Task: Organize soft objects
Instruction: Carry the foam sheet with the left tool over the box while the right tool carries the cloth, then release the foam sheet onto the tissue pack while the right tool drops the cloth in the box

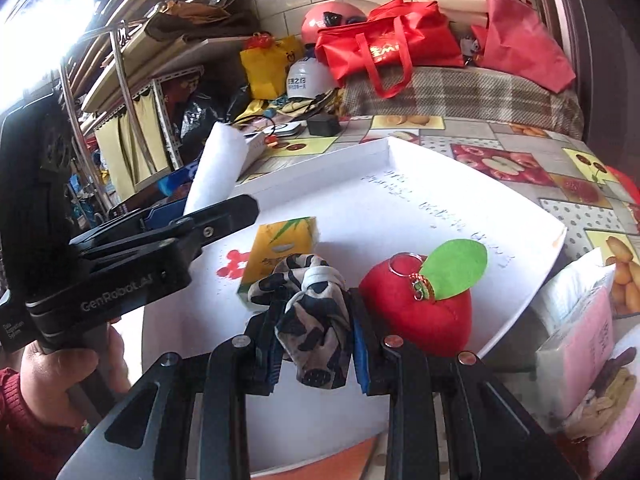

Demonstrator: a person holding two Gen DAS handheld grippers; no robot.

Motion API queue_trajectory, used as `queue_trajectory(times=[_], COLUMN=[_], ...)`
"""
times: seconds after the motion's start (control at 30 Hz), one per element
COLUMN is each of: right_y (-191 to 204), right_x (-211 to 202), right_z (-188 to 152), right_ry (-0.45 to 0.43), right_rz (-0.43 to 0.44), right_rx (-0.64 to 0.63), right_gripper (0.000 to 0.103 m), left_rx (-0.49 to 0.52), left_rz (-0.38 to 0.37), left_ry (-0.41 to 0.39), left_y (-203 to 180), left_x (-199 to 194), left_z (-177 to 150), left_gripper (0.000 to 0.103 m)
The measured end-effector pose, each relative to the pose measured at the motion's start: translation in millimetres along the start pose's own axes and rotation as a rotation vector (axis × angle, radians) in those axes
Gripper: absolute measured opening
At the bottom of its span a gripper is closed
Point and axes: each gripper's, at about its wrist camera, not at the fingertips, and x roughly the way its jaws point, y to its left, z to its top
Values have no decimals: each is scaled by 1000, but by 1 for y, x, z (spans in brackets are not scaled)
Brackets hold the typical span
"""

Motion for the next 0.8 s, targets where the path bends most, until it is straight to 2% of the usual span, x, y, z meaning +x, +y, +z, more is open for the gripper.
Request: queue_trajectory(times=[0.13,0.2,0.37,0.53,0.6,0.67,0.7,0.73,0.77,0.8], right_y=[-19,-29,-43,-41,-38,-37,-37,-37,-39,-43], right_x=[-4,-5,-5,-4,-3,-3,-3,-4,-4,-4], right_z=[9,12,11,12,12,13,13,13,12,12], right_ry=[-67,-83,-80,-76,-72,-71,-74,-77,-80,-78], right_rz=[-126,-161,-182,-178,-173,-176,-176,-187,-203,-209], right_rx=[34,79,154,151,138,136,135,138,153,174], right_gripper=[28,28,28,31,32,44,57,67,73,84], left_rx=[33,61,86,80,82,95,106,108,101,90], left_rz=[1,4,12,10,25,39,46,57,64,65], left_ry=[-28,-38,-49,-86,-101,-125,-141,-159,-169,-172], left_y=[-9,-17,-28,-26,-25,-28,-30,-31,-30,-27], left_x=[1,4,13,9,7,3,0,-3,-5,-5], left_z=[3,5,10,11,10,8,7,6,5,5], left_gripper=[60,60,60,61,66,80,89,93,95,103])
